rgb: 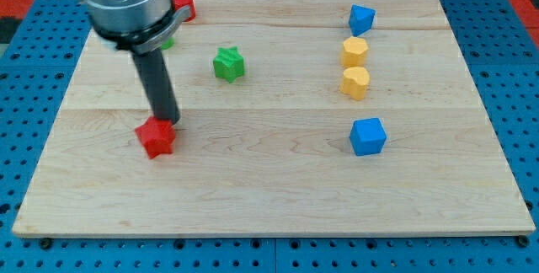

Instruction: Keep the green star in between the green circle and red star to form a vertical line

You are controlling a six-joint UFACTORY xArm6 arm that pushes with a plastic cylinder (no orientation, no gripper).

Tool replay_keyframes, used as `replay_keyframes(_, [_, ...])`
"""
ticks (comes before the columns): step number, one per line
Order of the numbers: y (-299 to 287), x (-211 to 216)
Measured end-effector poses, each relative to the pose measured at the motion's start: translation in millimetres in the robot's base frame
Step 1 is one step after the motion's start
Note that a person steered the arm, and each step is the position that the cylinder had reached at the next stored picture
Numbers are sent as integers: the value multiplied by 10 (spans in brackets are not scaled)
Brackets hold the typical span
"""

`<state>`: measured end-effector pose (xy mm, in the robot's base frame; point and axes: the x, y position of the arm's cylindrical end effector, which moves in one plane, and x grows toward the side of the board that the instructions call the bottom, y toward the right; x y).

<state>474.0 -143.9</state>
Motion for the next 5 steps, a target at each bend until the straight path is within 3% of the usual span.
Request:
replay_keyframes(3, [1026, -597])
replay_keyframes(5, [1203, -681])
